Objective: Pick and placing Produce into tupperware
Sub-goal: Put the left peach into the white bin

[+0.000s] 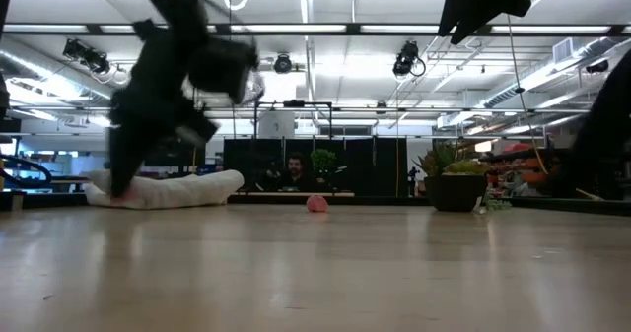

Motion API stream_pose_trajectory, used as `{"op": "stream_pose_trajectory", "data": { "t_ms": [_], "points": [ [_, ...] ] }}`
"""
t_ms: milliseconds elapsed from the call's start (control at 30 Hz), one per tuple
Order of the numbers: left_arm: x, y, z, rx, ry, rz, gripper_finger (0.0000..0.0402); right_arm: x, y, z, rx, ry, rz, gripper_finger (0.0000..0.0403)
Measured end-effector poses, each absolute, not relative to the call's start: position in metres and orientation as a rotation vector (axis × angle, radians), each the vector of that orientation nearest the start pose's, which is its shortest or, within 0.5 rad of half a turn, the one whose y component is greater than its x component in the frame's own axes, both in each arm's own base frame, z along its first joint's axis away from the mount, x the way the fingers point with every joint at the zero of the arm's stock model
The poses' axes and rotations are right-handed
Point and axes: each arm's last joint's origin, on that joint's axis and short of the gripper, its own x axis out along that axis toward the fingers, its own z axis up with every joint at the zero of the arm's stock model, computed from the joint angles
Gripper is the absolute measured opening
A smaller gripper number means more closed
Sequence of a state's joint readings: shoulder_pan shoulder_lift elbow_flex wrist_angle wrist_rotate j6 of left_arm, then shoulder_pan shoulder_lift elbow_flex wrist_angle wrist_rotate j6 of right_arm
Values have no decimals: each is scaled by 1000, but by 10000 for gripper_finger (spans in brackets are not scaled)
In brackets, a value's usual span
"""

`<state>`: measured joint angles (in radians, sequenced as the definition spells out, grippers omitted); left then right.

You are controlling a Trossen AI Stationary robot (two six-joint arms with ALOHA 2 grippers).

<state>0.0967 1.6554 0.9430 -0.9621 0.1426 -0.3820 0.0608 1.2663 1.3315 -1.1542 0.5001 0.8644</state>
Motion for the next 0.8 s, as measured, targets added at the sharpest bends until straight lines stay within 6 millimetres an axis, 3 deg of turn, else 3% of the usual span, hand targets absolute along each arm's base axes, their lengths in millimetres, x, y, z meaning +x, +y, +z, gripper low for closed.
{"op": "stream_pose_trajectory", "data": {
  "t_ms": [100, 267, 400, 533, 667, 800],
  "points": [
    [289, 9, 185, -473, 1466, 180, 32, 225, 0, 349, 466, 796, -806, 162],
    [345, -16, 257, -422, 1022, -2, 32, 218, -4, 350, 342, 772, -909, 161],
    [365, -35, 310, -400, 754, -61, 32, 198, -13, 353, 232, 760, -1088, 152],
    [384, -49, 351, -379, 491, -90, 32, 180, -20, 358, 271, 751, -1170, 146],
    [419, -64, 365, -361, 355, -174, 32, 167, -25, 364, 299, 730, -1176, 148],
    [465, -77, 350, -287, 362, -214, 32, 157, -28, 370, 331, 695, -1182, 151]
  ]
}}
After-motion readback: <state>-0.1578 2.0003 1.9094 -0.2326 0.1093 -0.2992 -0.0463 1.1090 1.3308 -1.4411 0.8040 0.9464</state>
